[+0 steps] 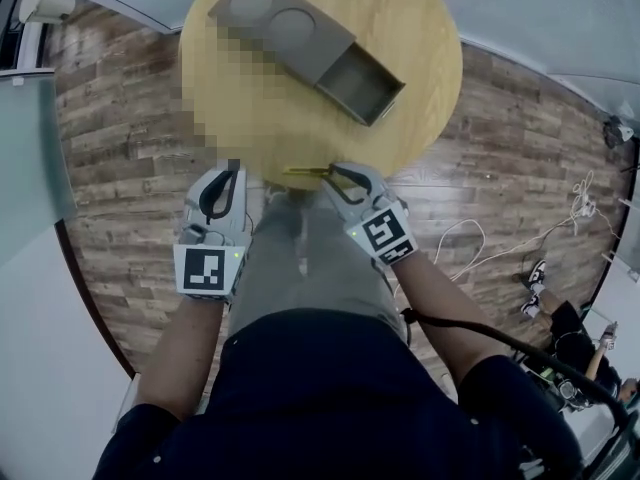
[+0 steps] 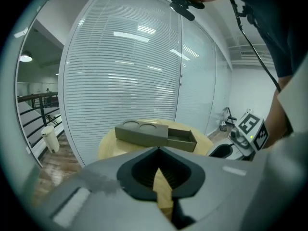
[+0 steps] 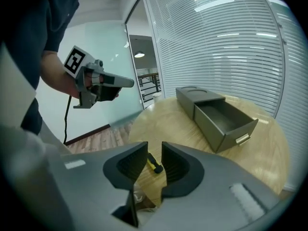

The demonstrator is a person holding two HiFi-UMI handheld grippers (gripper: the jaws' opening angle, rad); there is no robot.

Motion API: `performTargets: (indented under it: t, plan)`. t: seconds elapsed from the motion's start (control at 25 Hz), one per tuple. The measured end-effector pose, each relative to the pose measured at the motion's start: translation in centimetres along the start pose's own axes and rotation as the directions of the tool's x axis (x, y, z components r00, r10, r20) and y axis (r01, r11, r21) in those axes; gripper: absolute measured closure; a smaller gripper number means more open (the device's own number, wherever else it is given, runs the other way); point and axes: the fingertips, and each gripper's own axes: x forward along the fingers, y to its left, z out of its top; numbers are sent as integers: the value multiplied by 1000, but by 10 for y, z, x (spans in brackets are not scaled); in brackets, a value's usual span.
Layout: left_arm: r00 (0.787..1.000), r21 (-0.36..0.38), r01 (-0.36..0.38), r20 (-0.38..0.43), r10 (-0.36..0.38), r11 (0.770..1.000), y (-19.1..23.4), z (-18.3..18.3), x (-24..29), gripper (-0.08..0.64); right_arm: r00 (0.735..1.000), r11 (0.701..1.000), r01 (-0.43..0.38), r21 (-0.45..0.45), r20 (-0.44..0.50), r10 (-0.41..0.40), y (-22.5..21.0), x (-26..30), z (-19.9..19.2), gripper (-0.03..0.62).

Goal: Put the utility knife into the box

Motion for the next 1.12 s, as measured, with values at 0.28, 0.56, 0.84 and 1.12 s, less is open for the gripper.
performTargets:
  t: [0.28, 0.56, 0.84, 1.12]
  plan:
    - [1000, -18, -4, 1, 4, 1000, 2, -6, 3, 557, 996, 995, -56, -79, -78, 50, 5, 19, -18, 434]
    - [1000, -8, -2, -3, 2, 1000, 11, -7, 2, 557, 988, 995, -71, -70, -142, 60, 5, 34, -30, 436]
    - [1000, -21, -24, 10, 24, 999, 20, 3, -3, 557, 981, 998, -28, -62, -191, 16, 0, 36, -37, 518]
    - [999, 0, -27, 30, 27, 1000, 22, 22, -10, 557, 989, 997, 29, 69, -147, -19, -10, 21, -21, 518]
